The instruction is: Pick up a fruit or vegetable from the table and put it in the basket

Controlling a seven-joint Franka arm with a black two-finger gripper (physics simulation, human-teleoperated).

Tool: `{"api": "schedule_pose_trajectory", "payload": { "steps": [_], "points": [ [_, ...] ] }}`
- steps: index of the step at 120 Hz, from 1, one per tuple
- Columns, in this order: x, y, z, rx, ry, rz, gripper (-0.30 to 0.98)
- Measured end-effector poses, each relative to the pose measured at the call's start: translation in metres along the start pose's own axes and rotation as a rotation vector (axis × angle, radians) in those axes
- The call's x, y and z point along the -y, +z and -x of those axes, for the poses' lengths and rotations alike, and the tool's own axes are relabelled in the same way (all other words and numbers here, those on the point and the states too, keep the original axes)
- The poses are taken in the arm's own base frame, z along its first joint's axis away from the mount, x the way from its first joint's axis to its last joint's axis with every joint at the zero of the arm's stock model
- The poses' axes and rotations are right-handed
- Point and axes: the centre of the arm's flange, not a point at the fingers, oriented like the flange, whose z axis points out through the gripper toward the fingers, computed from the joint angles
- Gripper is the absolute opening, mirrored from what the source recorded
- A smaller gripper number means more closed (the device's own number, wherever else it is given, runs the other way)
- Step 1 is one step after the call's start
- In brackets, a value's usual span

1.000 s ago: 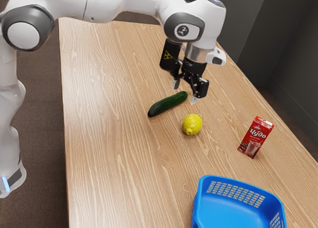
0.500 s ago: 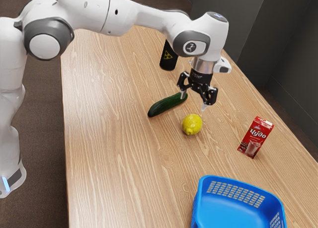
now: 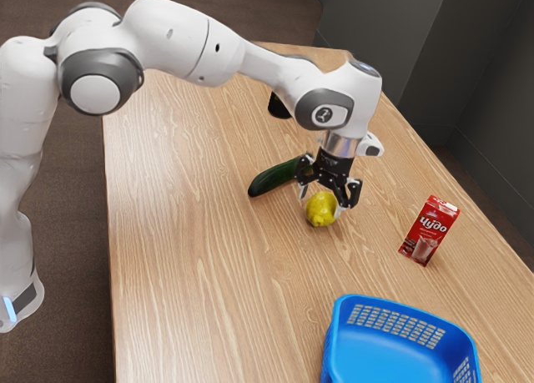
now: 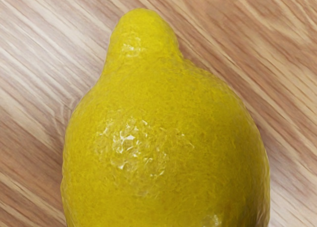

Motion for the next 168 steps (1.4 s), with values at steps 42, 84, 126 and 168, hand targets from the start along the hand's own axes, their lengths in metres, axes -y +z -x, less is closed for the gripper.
{"api": "schedule_pose_trajectory", "payload": {
  "steps": [42,84,126,168],
  "points": [
    [-0.004,0.022,-0.010,-0.002,-0.037,0.015,0.69],
    [0.002,0.027,-0.025,-0.045,-0.065,0.021,0.54],
    [-0.075,-0.094,0.064,-0.044,0.197,0.006,0.37],
    [-0.207,-0.072,0.178,0.024,0.584,-0.040,0.35]
  ]
}}
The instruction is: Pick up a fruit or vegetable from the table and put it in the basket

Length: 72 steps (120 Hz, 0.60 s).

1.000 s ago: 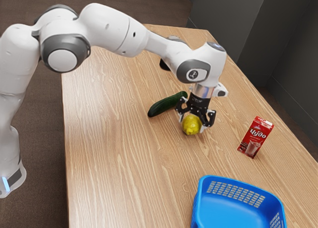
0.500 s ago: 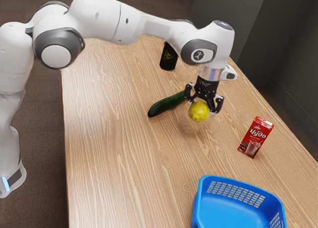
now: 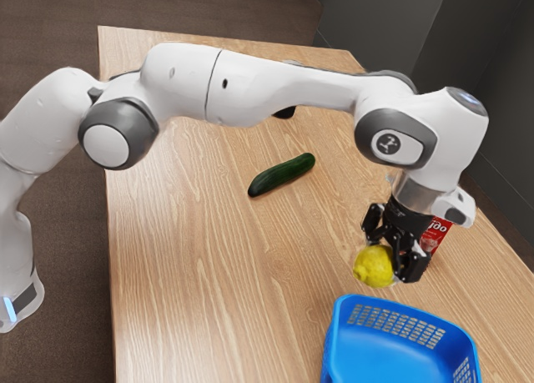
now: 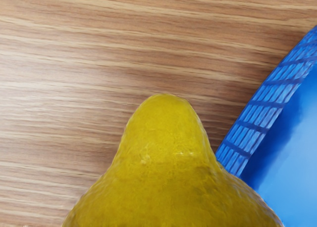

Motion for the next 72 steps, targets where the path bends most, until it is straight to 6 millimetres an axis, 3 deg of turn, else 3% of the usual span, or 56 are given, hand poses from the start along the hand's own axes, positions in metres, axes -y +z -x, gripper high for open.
{"api": "schedule_pose_trajectory", "payload": {
  "steps": [11,21,38,56,72],
  "points": [
    [-0.036,0.009,0.016,0.003,0.083,0.014,0.35],
    [-0.056,0.019,0.014,-0.019,0.131,0.037,0.35],
    [-0.077,0.047,-0.005,-0.070,0.194,0.088,0.34],
    [-0.094,0.049,-0.009,-0.142,0.266,0.145,0.32],
    [-0.098,0.049,-0.011,-0.174,0.305,0.169,0.55]
  ]
}}
